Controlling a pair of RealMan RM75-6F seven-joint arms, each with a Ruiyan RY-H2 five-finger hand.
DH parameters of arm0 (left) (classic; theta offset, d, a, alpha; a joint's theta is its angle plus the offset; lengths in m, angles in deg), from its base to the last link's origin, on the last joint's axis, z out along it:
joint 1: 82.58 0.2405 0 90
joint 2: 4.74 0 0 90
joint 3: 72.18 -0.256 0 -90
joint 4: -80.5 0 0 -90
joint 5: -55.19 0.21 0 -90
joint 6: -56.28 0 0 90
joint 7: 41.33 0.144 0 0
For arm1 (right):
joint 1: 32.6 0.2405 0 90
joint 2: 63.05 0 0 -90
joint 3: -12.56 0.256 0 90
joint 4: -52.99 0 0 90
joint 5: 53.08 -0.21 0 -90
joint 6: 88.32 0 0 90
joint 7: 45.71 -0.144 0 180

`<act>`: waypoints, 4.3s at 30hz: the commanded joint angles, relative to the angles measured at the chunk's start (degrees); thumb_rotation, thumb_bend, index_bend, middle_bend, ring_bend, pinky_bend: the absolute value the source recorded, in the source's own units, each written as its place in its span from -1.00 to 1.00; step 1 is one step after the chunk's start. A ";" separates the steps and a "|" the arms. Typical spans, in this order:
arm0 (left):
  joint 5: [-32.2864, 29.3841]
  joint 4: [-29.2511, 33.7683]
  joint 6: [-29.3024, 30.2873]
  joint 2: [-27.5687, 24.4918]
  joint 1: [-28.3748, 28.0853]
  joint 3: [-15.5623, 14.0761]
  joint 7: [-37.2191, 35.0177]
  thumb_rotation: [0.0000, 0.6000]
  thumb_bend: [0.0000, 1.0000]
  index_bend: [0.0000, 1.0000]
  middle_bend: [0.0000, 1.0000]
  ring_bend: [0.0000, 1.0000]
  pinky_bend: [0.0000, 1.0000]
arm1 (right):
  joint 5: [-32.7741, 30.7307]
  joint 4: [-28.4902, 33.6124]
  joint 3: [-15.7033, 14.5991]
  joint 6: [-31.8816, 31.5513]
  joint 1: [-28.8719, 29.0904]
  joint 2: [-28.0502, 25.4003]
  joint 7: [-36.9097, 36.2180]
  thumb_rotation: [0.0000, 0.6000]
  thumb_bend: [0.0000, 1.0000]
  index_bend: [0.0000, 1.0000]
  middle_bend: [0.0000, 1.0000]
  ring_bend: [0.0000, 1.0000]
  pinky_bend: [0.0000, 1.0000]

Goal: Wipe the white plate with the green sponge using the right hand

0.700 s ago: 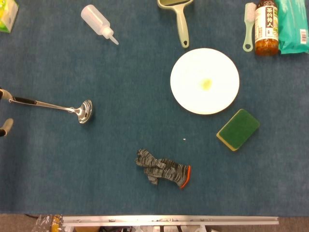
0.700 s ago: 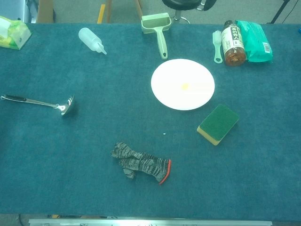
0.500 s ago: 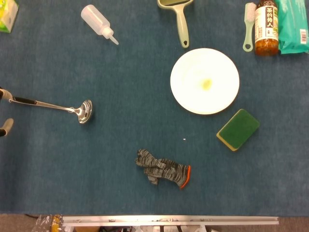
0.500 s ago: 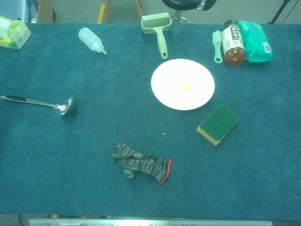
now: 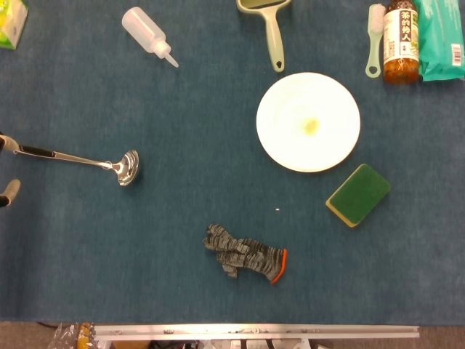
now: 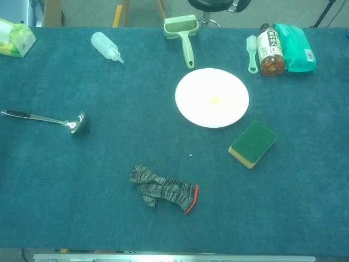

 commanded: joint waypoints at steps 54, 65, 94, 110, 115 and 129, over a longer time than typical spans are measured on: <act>-0.93 -2.84 0.15 2.01 1.16 -0.49 -2.84 1.00 -0.64 -0.24 -0.39 -0.56 -0.28 | -7.32 -1.70 -2.02 31.53 19.11 3.60 8.13 1.00 -0.76 -0.50 -0.47 -0.66 -0.43; -0.98 -3.40 0.75 2.12 1.79 -0.61 -3.87 1.00 -0.64 -0.24 -0.39 -0.56 -0.28 | -3.18 -2.89 -2.79 34.60 23.59 5.09 7.68 1.00 -0.77 -0.50 -0.50 -0.68 -0.48; -1.66 -5.60 -0.44 3.68 2.07 -0.91 -5.88 1.00 -0.64 -0.24 -0.39 -0.56 -0.28 | 4.78 -8.78 -6.09 35.98 29.36 9.39 11.78 1.00 -0.88 -0.50 -0.50 -0.68 -0.48; -1.71 -6.12 0.03 3.65 2.61 -0.84 -7.09 1.00 -0.63 -0.24 -0.39 -0.56 -0.28 | 6.21 -10.41 -7.18 36.73 31.70 12.12 8.64 1.00 -0.88 -0.50 -0.50 -0.68 -0.48; -1.59 -6.30 0.02 3.75 2.67 -0.88 -7.33 1.00 -0.64 -0.24 -0.39 -0.56 -0.28 | 6.46 -9.88 -7.98 37.15 31.99 12.44 9.36 1.00 -0.88 -0.50 -0.50 -0.68 -0.48; -1.65 -6.65 -0.25 3.88 2.77 -0.90 -7.81 1.00 -0.64 -0.24 -0.39 -0.56 -0.28 | 6.60 -9.14 -8.39 34.36 31.21 12.53 11.96 1.00 -0.84 -0.40 -0.13 -0.29 -0.38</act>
